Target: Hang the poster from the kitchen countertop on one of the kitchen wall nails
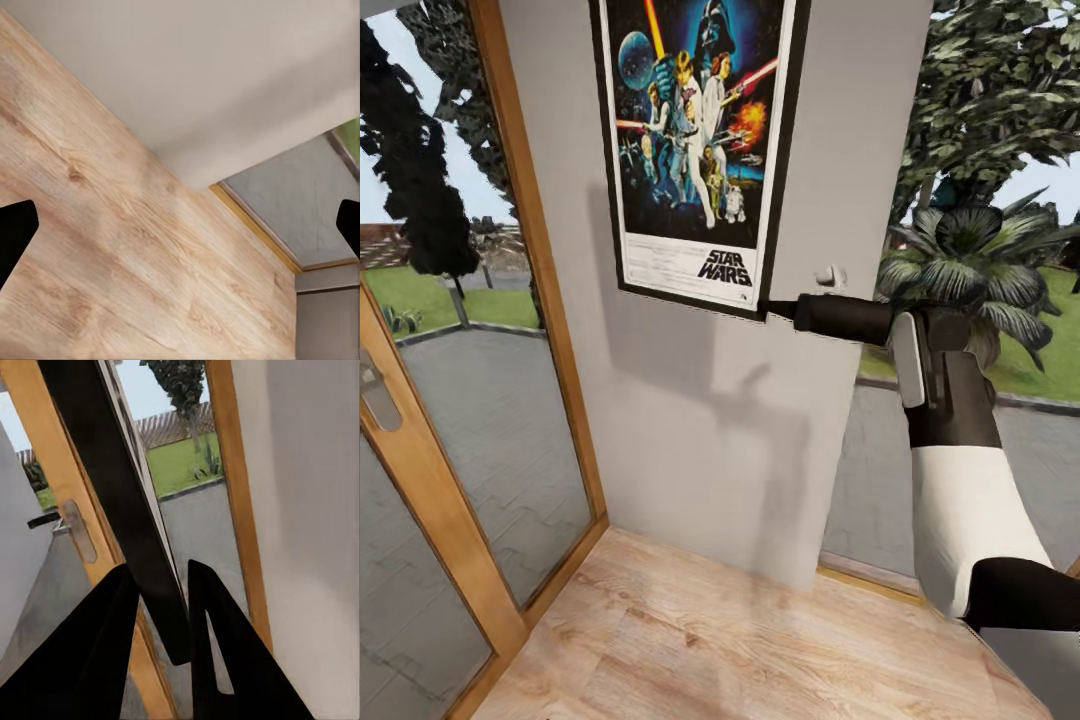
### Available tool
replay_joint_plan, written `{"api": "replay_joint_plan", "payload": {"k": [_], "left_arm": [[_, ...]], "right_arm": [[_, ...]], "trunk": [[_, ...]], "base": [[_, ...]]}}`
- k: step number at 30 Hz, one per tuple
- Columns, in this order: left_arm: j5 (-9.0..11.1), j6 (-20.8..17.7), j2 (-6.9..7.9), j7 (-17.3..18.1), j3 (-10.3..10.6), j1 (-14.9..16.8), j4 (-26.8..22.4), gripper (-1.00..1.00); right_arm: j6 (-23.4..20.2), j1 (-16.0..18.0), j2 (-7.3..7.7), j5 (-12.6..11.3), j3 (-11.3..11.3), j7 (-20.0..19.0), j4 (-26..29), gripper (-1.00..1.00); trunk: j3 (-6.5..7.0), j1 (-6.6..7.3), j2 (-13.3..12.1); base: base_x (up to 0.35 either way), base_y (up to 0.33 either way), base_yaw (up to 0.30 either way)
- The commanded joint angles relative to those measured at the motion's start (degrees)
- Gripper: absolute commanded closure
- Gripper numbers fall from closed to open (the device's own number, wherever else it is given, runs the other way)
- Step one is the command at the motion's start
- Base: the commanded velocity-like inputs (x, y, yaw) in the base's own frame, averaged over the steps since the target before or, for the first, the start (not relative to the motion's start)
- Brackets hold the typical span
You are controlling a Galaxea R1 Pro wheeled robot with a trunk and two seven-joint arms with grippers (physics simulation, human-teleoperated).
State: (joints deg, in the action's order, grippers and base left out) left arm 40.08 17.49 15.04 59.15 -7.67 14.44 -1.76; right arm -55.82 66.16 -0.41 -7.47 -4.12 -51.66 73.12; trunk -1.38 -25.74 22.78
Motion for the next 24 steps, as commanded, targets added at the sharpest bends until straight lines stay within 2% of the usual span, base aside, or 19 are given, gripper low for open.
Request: {"api": "replay_joint_plan", "payload": {"k": [1, 3, 8, 17, 21, 24], "left_arm": [[-0.44, 0.29, -0.14, 0.16, -0.49, 0.06, 0.07, -1.0], [-0.44, 0.32, -0.39, 0.14, -0.47, 0.06, 0.05, -1.0], [-0.45, 0.35, -0.55, 0.15, -0.47, 0.06, 0.02, -1.0], [-0.45, 0.35, -0.53, 0.24, -0.5, 0.06, 0.01, -1.0], [-0.45, 0.35, -0.53, 0.18, -0.5, 0.06, 0.01, -1.0], [-0.45, 0.35, -0.53, 0.18, -0.5, 0.06, -0.03, -1.0]], "right_arm": [[-0.46, 2.01, -0.73, -0.17, -0.11, 0.16, -2.7, 1.0], [-0.51, 4.31, -2.27, 0.03, -0.07, 0.47, -6.4, 1.0], [-0.51, 5.51, -3.4, 0.2, 0.07, 0.69, -9.1, 1.0], [-0.6, 5.82, -3.72, -0.08, 1.77, 0.51, -10.94, 1.0], [-0.43, 5.82, -3.72, 0.07, 3.3, 0.67, -17.69, 1.0], [-0.38, 5.82, -3.72, 0.08, 3.47, 0.63, -18.03, 1.0]], "trunk": [[-0.14, -0.04, 0.14], [-0.14, -0.04, 0.14], [-0.14, -0.04, 0.14], [-0.14, -0.04, 0.14], [-0.14, -0.04, 0.14], [-0.14, -0.04, 0.14]], "base": [[0.0, 0.0, 0.0], [0.0, 0.0, 0.0], [0.0, 0.0, 0.0], [0.0, 0.0, 0.0], [0.0, 0.0, 0.0], [0.0, 0.0, 0.0]]}}
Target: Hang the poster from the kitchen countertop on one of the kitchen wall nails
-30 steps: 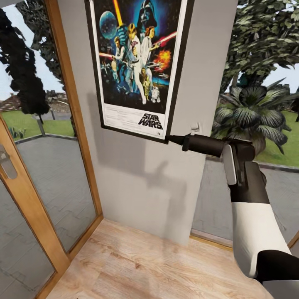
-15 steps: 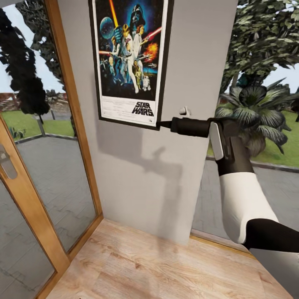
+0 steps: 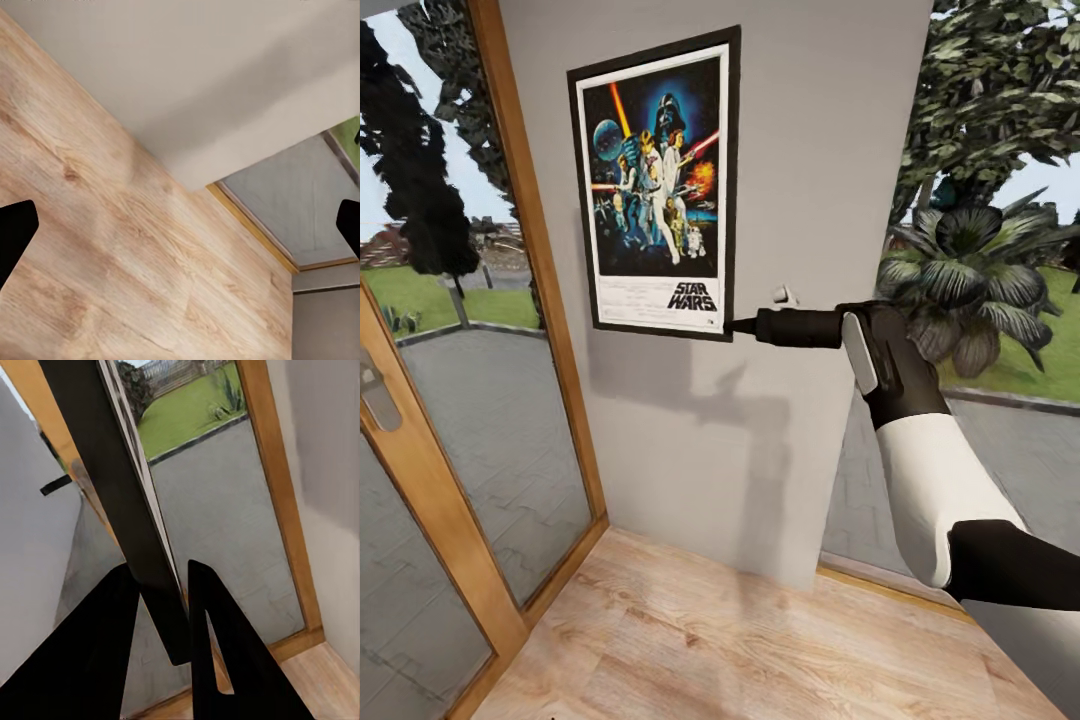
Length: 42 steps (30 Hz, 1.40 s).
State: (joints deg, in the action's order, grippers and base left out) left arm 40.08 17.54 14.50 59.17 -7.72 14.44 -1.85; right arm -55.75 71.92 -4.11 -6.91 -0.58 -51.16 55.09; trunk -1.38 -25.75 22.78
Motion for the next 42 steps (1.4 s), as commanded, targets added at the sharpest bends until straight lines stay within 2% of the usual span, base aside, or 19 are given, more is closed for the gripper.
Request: {"api": "replay_joint_plan", "payload": {"k": [1, 9, 17, 24, 25, 29, 42], "left_arm": [[-0.44, 0.3, 0.01, 0.16, -0.45, 0.06, 0.05, -1.0], [-0.44, 0.3, 0.08, 0.16, -0.45, 0.06, 0.01, -1.0], [-0.44, 0.3, 0.09, 0.16, -0.45, 0.06, 0.01, -1.0], [-0.44, 0.33, 0.17, 0.16, -0.45, 0.06, 0.01, -1.0], [-0.44, 0.36, 0.22, 0.16, -0.45, 0.06, 0.01, -1.0], [-0.44, 0.31, 0.33, 0.16, -0.45, 0.06, 0.01, -1.0], [-0.44, 0.35, 0.36, 0.16, -0.45, 0.06, 0.01, -1.0]], "right_arm": [[-0.44, 0.06, -0.02, -0.48, -0.04, 0.12, -0.06, 1.0], [-0.03, 0.06, -0.02, -0.55, 0.06, -0.07, -0.23, 1.0], [3.74, -0.01, -0.02, -0.92, 0.09, -0.57, -0.22, 1.0], [4.82, -0.02, -0.02, -0.99, 0.12, -3.58, -0.17, 1.0], [6.49, -0.02, -0.02, -1.0, 0.04, -4.3, -0.27, 1.0], [8.68, -0.2, -0.02, -1.0, 0.04, -4.75, -1.54, 1.0], [9.58, -0.2, -0.01, -0.84, 0.07, -4.75, -2.96, 1.0]], "trunk": [[-0.14, -0.04, 0.14], [-0.14, -0.04, 0.14], [-0.14, -0.04, 0.14], [-0.14, -0.04, 0.14], [-0.14, -0.04, 0.14], [-0.14, -0.04, 0.14], [-0.14, -0.04, 0.14]], "base": [[0.005, 0.0, 0.0], [0.136, 0.064, 0.0], [0.043, 0.022, 0.0], [0.005, 0.003, 0.0], [0.006, 0.0, 0.0], [0.133, 0.0, 0.0], [0.048, -0.011, 0.0]]}}
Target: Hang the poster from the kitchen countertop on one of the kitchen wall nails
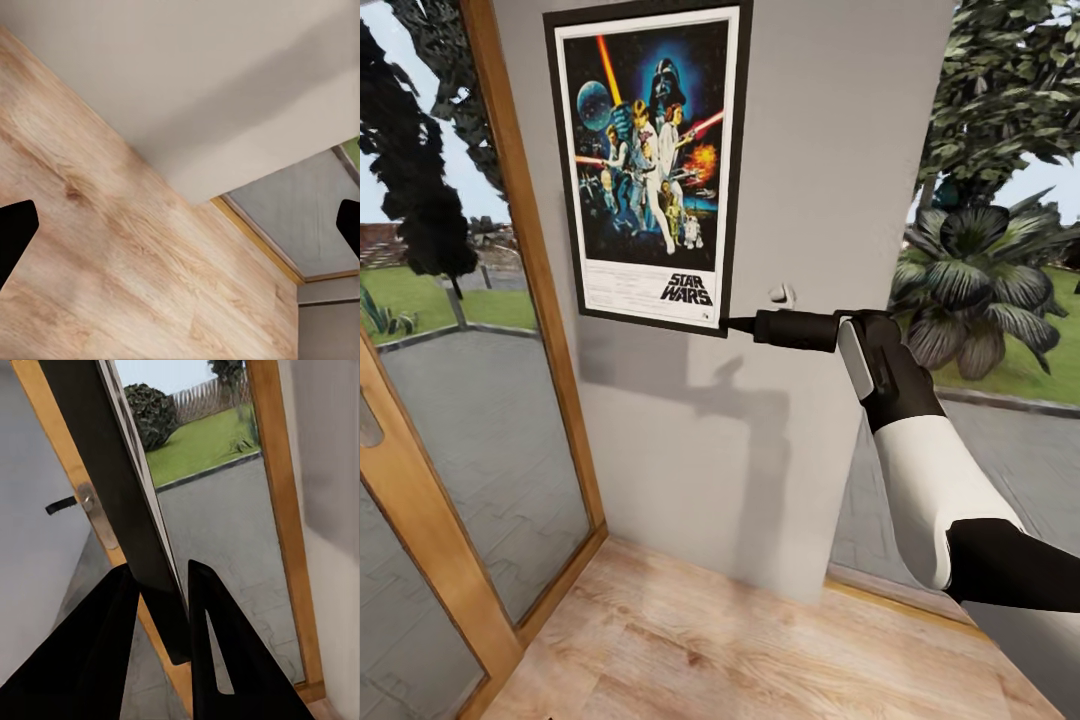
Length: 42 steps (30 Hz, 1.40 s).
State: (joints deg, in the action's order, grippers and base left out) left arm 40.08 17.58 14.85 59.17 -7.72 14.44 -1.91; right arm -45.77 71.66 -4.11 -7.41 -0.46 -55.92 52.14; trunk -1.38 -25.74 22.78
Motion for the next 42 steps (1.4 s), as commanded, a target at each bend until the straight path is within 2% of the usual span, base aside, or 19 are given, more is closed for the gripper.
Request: {"api": "replay_joint_plan", "payload": {"k": [1, 42], "left_arm": [[-0.44, 0.32, 0.01, 0.16, -0.45, 0.06, 0.06, -1.0], [-0.44, 0.3, 0.09, 0.16, -0.45, 0.06, 0.14, -1.0]], "right_arm": [[-0.39, 0.06, -0.02, -0.33, -0.03, 0.02, -0.01, 1.0], [-0.37, 0.06, -0.02, 0.02, -0.02, 0.19, 0.08, 1.0]], "trunk": [[-0.14, -0.05, 0.14], [-0.14, -0.05, 0.14]], "base": [[0.124, -0.105, 0.0], [0.058, -0.01, 0.0]]}}
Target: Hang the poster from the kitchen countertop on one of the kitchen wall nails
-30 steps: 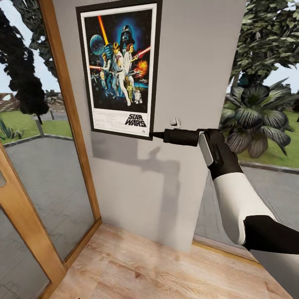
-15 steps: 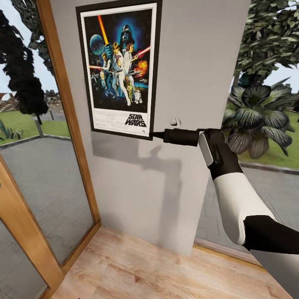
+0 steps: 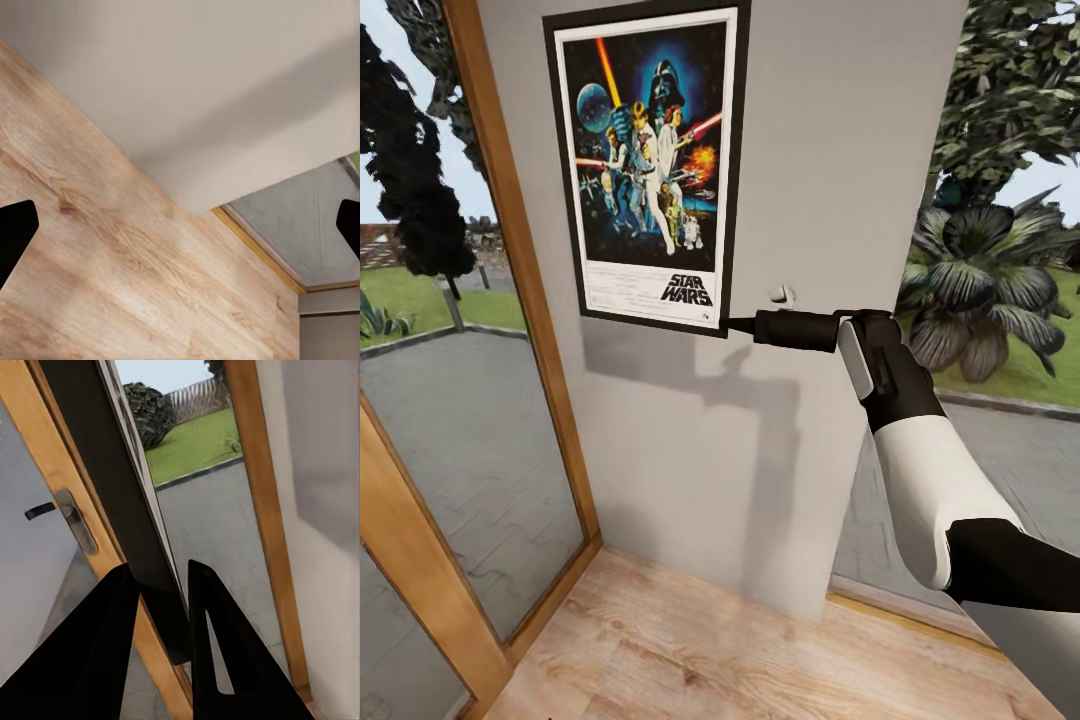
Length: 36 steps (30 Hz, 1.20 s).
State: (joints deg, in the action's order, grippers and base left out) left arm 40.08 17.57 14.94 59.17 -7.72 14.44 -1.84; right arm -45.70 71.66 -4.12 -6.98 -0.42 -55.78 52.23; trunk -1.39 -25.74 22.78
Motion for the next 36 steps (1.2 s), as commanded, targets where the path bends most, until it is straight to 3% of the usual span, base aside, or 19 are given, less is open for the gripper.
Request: {"api": "replay_joint_plan", "payload": {"k": [1, 14, 36], "left_arm": [[-0.44, 0.3, 0.01, 0.16, -0.45, 0.06, 0.07, -1.0], [-0.44, 0.27, 0.01, 0.16, -0.45, 0.06, 0.06, -1.0], [-0.44, 0.27, 0.01, 0.16, -0.45, 0.06, 0.06, -1.0]], "right_arm": [[-0.44, 0.06, -0.02, -0.41, -0.05, 0.03, -0.02, 1.0], [-0.44, 0.06, 0.0, -0.49, -0.06, 0.12, -0.03, 1.0], [-0.27, 0.06, -0.02, -0.84, -0.11, 0.31, 0.16, 1.0]], "trunk": [[-0.14, -0.04, 0.14], [-0.14, -0.04, 0.14], [-0.14, -0.04, 0.14]], "base": [[0.015, -0.004, 0.0], [0.14, -0.033, 0.0], [0.008, -0.002, 0.0]]}}
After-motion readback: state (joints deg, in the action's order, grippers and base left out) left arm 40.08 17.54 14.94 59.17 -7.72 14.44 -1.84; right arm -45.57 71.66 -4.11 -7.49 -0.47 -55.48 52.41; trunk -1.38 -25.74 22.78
